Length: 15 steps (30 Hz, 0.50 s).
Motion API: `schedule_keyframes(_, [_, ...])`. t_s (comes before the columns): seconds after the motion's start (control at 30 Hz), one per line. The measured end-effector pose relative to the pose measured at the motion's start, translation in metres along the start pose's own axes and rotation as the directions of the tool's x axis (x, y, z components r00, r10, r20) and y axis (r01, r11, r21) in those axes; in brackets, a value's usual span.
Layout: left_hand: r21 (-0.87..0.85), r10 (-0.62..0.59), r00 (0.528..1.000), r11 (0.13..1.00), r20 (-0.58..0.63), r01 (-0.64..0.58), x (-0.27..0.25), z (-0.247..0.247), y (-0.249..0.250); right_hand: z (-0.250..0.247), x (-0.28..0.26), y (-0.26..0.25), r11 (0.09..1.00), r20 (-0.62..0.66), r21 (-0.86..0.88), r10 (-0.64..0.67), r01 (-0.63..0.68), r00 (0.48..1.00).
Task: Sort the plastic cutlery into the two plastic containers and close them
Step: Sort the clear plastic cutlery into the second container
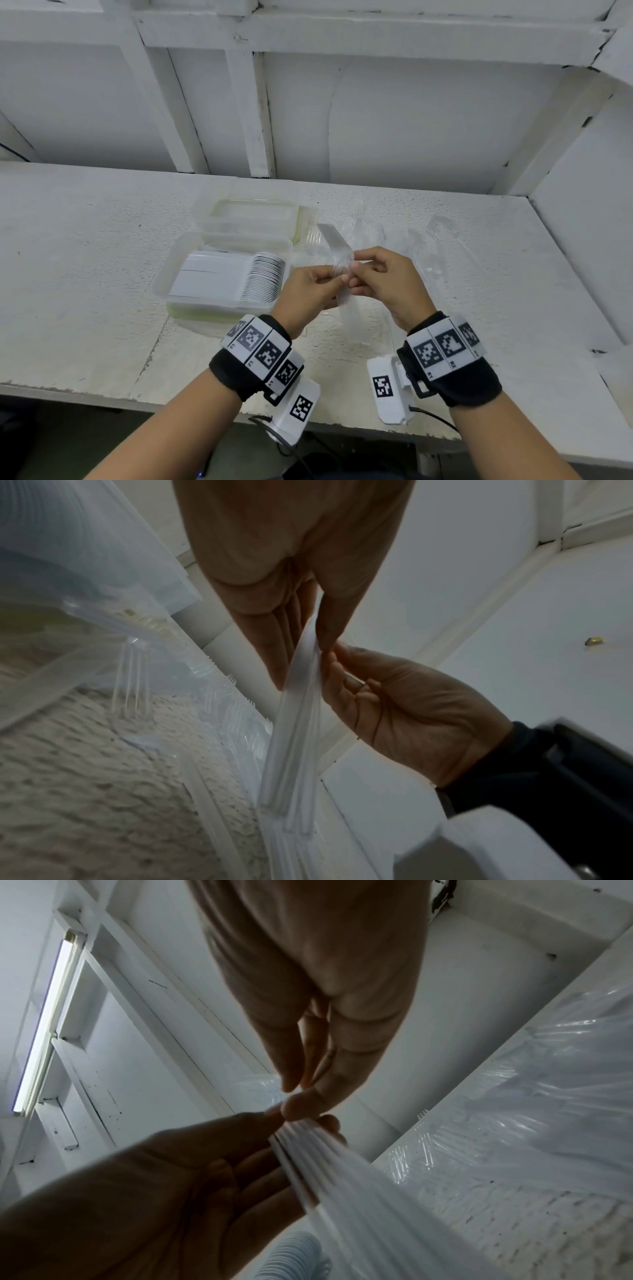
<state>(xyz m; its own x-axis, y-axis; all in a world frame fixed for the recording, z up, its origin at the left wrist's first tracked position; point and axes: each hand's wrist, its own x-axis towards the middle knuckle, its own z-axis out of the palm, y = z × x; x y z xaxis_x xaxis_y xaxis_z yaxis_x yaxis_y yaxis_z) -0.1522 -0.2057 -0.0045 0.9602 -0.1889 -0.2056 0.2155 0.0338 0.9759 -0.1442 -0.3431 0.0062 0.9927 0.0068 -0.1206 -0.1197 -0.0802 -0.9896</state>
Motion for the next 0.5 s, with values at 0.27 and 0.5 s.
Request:
schedule_keyframes(0.27, [-0.13,-0.099,0.99,0.985,0.105,0.112,0.0023,-0.0069,0.0058,-0.001,-0.0056,0.002,0.947,0.049,-0.265,-0.175,0.182,0.983])
schedule_keyframes(0.5, [-0.147,-0.154,0.983,0.975,0.1,0.168,0.0057,-0.0098,0.0095,-0.0008,-0.0049,0.003,0.864,0.098,-0.429,-0.247,0.265,0.964])
